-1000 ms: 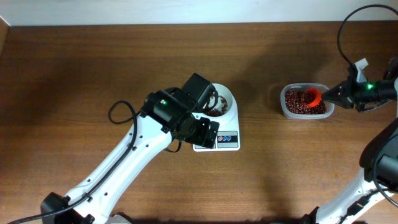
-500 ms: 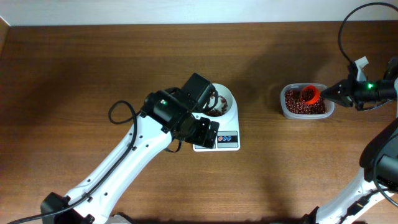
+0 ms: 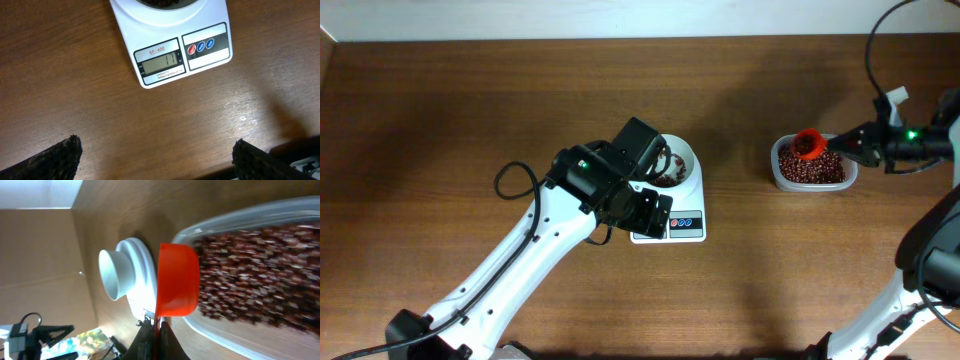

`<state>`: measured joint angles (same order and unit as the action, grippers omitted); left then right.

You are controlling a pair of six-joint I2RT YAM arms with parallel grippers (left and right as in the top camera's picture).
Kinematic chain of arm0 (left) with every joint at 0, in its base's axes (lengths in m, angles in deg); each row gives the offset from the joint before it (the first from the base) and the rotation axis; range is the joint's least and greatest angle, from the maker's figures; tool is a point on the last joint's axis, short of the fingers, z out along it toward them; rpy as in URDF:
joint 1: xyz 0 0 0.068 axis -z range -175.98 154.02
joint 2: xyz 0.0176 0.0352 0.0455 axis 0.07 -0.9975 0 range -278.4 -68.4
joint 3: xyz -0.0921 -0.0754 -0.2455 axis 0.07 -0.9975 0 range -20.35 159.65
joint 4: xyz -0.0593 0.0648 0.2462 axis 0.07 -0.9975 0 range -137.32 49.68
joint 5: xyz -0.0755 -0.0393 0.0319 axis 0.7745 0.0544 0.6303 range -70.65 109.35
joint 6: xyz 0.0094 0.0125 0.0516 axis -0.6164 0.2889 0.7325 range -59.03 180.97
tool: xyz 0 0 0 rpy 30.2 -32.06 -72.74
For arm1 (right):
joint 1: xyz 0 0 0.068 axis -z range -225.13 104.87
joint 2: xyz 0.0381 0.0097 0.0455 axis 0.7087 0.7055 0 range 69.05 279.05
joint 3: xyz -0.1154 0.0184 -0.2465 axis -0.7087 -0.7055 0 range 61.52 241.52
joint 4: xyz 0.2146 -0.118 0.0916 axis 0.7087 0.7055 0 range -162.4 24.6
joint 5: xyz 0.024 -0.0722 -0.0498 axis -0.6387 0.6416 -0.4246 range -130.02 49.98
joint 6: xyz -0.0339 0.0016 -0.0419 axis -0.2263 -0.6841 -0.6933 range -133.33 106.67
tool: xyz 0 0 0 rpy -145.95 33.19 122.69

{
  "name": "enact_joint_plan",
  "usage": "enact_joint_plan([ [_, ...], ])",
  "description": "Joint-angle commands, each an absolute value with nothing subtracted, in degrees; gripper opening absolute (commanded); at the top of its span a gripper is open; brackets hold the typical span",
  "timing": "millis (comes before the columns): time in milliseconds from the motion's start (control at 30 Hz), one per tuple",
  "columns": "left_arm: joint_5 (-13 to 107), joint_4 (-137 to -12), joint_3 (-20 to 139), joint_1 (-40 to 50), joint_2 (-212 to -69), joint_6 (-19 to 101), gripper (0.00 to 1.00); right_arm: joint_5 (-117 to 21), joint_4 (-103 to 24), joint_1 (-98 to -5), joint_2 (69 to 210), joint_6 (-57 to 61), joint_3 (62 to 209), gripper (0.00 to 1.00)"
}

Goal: Scoop item into bowl and weigh 50g on scale
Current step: 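Scoop more beans and lift the scoop with the right gripper, then carry the filled scoop left over the bowl on the scale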

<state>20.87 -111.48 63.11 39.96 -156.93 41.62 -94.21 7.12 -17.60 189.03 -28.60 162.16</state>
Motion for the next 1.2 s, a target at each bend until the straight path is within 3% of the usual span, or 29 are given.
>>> enact_joint_plan([
  [0, 20.47, -111.52, 63.04, 40.29, -157.17, 40.85, 0.99, -99.83, 7.32, -20.75, 189.32, -29.63, 161.81, 0.04],
  [900, 20.47, -111.54, 63.04, 40.29, -157.17, 40.85, 0.99, -100.86, 3.17, -49.29, 189.32, -29.43, 168.26, 0.04],
  [1167, 20.47, -111.54, 63.04, 40.29, -157.17, 40.85, 0.99, -90.15, 3.45, -53.42, 189.30, -29.41, 174.14, 0.04],
])
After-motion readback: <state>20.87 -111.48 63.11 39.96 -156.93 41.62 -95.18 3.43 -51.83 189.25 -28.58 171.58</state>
